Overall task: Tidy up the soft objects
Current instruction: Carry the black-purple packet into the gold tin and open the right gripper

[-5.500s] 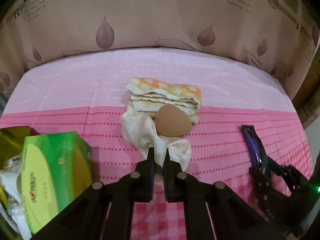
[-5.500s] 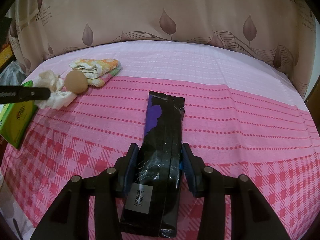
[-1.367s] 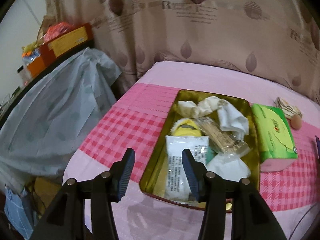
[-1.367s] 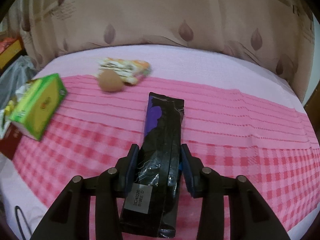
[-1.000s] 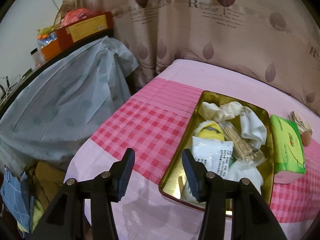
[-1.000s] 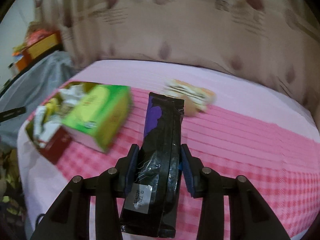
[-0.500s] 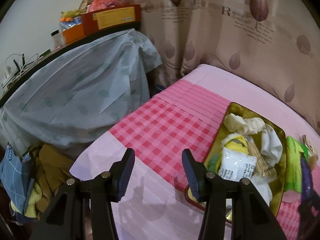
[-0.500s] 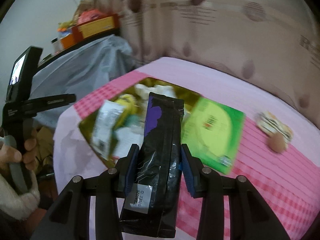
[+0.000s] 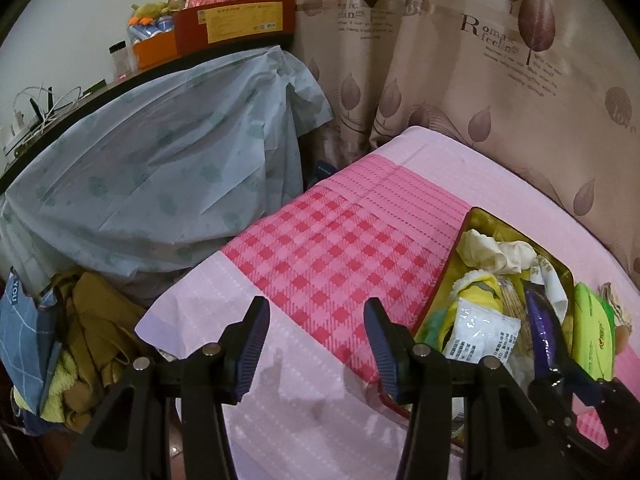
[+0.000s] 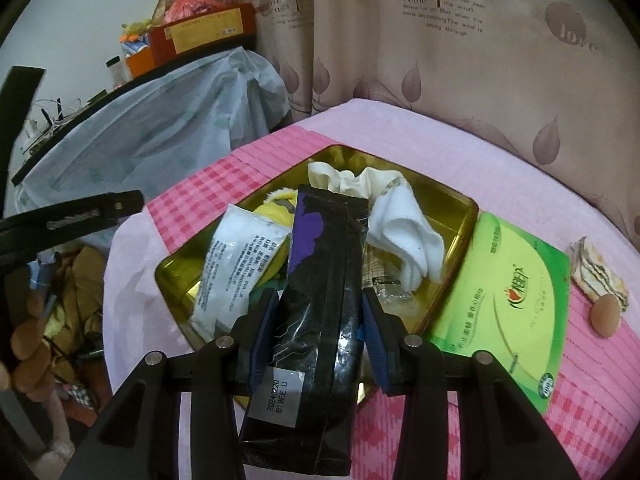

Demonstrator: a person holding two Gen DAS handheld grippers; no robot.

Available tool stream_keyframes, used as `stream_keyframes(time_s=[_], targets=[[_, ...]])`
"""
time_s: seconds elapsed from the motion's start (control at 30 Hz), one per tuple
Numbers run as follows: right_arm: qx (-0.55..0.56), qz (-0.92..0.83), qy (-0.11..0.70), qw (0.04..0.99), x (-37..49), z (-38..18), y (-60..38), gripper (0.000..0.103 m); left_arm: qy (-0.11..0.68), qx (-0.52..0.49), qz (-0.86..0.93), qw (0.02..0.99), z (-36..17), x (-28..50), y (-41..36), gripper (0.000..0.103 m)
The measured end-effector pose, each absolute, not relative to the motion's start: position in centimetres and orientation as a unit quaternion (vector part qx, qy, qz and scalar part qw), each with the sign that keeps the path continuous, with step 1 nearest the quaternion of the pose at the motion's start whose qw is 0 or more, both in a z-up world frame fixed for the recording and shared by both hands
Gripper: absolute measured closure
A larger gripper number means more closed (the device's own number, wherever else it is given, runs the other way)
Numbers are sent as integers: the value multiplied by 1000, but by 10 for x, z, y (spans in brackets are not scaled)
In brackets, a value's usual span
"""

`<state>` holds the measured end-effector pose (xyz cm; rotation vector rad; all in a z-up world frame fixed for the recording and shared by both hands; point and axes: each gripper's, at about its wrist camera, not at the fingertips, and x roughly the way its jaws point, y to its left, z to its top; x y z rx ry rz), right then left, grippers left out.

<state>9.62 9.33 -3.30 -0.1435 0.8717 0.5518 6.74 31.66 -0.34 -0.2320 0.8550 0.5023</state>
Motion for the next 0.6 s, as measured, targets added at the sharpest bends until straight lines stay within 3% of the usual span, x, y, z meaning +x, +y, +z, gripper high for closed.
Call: stream_keyframes(time_s=[0.33, 0.47, 0.6], targets=[[-79, 266, 419, 865, 99, -43, 102, 61, 401, -146, 258, 867, -3, 58, 332, 53], [-82, 271, 405, 869, 93, -36, 101, 43, 403, -142, 257, 867, -4, 59, 331, 53], [-72, 271, 393, 876, 86, -22, 89, 40, 406, -136, 257, 867, -5, 60, 330, 53]])
